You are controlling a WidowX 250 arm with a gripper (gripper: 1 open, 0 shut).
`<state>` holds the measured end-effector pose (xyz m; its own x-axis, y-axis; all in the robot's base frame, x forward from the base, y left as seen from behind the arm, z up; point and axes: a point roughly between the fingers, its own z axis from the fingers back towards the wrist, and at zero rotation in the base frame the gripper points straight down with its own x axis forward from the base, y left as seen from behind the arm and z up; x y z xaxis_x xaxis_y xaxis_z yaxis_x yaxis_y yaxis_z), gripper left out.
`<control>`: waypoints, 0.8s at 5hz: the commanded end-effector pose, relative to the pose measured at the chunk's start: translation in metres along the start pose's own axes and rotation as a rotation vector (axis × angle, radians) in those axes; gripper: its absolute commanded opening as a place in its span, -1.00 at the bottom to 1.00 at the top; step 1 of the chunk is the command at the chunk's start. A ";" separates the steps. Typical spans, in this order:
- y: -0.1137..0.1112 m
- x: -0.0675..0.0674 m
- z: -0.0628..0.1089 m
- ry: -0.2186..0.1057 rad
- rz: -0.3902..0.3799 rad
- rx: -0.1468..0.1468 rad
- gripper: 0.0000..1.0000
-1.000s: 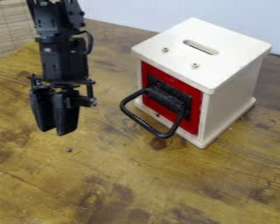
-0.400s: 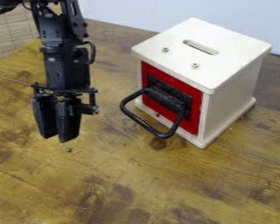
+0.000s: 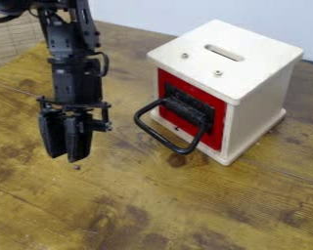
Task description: Close the drawer
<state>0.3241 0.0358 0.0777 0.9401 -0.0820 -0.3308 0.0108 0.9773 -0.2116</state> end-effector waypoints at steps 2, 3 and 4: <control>-0.004 0.006 0.017 -0.055 -0.015 0.017 1.00; -0.004 0.009 0.018 -0.054 -0.018 0.019 1.00; -0.004 0.011 0.019 -0.056 -0.021 0.020 1.00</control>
<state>0.3333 0.0369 0.0750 0.9389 -0.0831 -0.3339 0.0111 0.9772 -0.2119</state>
